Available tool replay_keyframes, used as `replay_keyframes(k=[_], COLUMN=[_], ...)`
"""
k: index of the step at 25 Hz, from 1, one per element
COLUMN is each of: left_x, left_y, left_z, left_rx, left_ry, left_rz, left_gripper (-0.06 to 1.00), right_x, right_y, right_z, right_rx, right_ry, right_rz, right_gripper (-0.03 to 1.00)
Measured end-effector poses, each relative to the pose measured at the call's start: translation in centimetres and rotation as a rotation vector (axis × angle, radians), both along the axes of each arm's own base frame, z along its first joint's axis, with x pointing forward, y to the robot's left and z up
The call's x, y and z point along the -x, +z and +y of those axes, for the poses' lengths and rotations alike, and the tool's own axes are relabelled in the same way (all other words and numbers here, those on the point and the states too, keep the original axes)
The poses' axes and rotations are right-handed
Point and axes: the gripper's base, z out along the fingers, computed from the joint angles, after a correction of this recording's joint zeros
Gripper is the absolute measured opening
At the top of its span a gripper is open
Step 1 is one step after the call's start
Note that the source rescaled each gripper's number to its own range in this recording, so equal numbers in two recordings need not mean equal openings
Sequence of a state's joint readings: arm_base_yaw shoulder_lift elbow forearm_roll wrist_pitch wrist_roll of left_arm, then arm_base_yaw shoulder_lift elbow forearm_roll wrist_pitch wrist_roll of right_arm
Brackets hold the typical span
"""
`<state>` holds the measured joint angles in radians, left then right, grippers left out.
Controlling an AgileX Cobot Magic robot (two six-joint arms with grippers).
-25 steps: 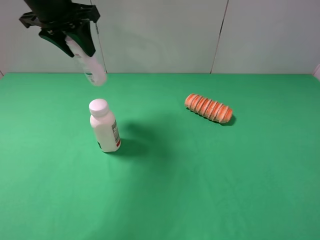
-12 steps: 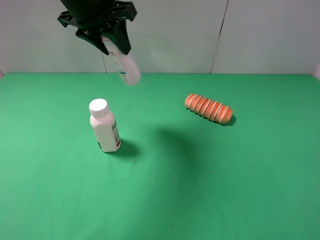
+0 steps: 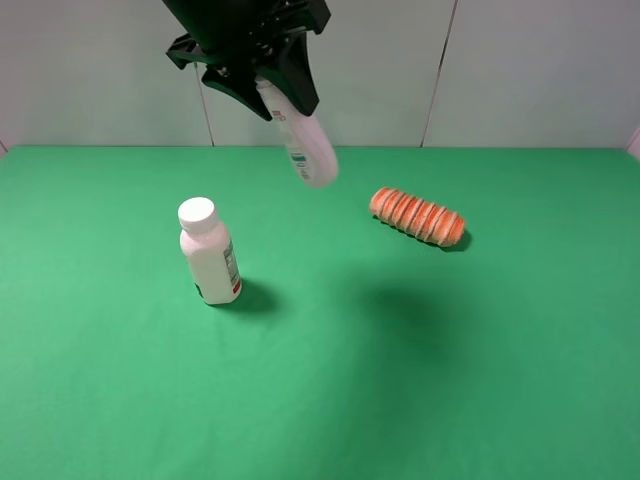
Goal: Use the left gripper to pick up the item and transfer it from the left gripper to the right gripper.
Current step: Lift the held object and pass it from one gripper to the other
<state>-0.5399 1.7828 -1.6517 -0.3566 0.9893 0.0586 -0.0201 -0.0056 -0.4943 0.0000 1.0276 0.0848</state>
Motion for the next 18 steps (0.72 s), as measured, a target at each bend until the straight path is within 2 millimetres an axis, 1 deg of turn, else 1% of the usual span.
replay_keyframes(k=[2,5,9,14,18], left_x=[0.3,0.4,0.5,1.0,1.4], left_y=[0.2,-0.1,-1.4,-3.1,-3.8], left_z=[-0.5,-1.2,-2.9,-5.1,-6.3], left_rx=[0.056,0.109,0.172,0.216,0.26], left_ry=[-0.018,-0.031,-0.076,-0.126,-0.161], left_rz=[0.025,0.064,0.134,0.206,0.24], left_gripper=[0.0,0.0,0.0,0.0,0.0], right_x=[0.0,0.0,0.0,0.0,0.0], right_y=[0.0,0.0,0.0,0.0,0.0], right_z=[0.0,0.0,0.0,0.0,0.1], right_rx=[0.0,0.0,0.0,0.0,-0.011], right_ry=[0.0,0.0,0.0,0.0,0.007], right_rz=[0.0,0.0,0.0,0.0,0.0], right_gripper=[1.0,1.0,1.0,1.0,1.0])
